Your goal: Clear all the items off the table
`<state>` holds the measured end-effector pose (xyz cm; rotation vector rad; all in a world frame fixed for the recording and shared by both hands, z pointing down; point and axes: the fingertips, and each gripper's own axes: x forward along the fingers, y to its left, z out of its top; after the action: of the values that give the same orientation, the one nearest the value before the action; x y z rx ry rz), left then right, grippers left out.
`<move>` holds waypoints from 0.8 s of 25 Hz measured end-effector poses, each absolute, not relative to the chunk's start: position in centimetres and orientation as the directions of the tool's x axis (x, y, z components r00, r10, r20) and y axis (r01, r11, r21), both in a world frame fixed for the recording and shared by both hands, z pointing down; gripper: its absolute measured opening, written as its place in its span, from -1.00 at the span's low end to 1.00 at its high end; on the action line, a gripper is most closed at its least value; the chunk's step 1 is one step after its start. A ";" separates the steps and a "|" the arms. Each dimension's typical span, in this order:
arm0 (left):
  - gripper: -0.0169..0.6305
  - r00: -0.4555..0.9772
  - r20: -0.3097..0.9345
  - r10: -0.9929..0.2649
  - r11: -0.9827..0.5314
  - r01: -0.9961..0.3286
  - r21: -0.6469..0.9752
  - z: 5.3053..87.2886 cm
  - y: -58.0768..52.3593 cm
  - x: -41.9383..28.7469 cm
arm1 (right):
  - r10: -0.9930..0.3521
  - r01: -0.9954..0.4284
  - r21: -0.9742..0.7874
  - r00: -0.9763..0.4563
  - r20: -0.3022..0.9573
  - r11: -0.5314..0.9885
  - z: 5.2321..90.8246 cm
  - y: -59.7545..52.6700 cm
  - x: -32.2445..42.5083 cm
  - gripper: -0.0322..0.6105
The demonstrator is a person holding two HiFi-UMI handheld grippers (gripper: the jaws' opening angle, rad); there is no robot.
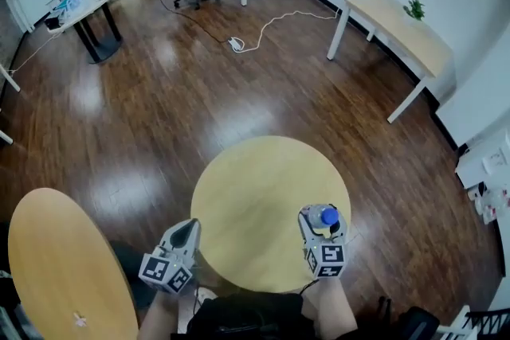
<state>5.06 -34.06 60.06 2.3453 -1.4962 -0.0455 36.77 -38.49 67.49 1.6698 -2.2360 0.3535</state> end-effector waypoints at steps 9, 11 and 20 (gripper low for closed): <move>-0.98 0.088 0.032 -0.996 -0.077 -0.962 0.263 54.9 -25.6 -10.5 | -0.807 -0.839 0.040 -0.507 0.302 0.542 61.6 -40.5 21.7 0.28; -0.98 -0.002 0.008 -1.000 0.004 -0.967 0.256 54.0 -22.7 -14.1 | -0.770 -0.792 0.051 -0.573 0.280 0.608 60.3 -40.0 17.1 0.28; -0.98 -0.440 -0.083 -0.894 0.411 -0.879 0.242 52.9 -3.9 -28.9 | -0.443 -0.432 0.096 -0.872 0.211 0.897 58.2 -33.2 -8.5 0.28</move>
<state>-28.91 -3.92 52.88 1.6286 -2.5880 -0.3873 -8.53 -33.24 58.17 0.6629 -2.8352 -0.0678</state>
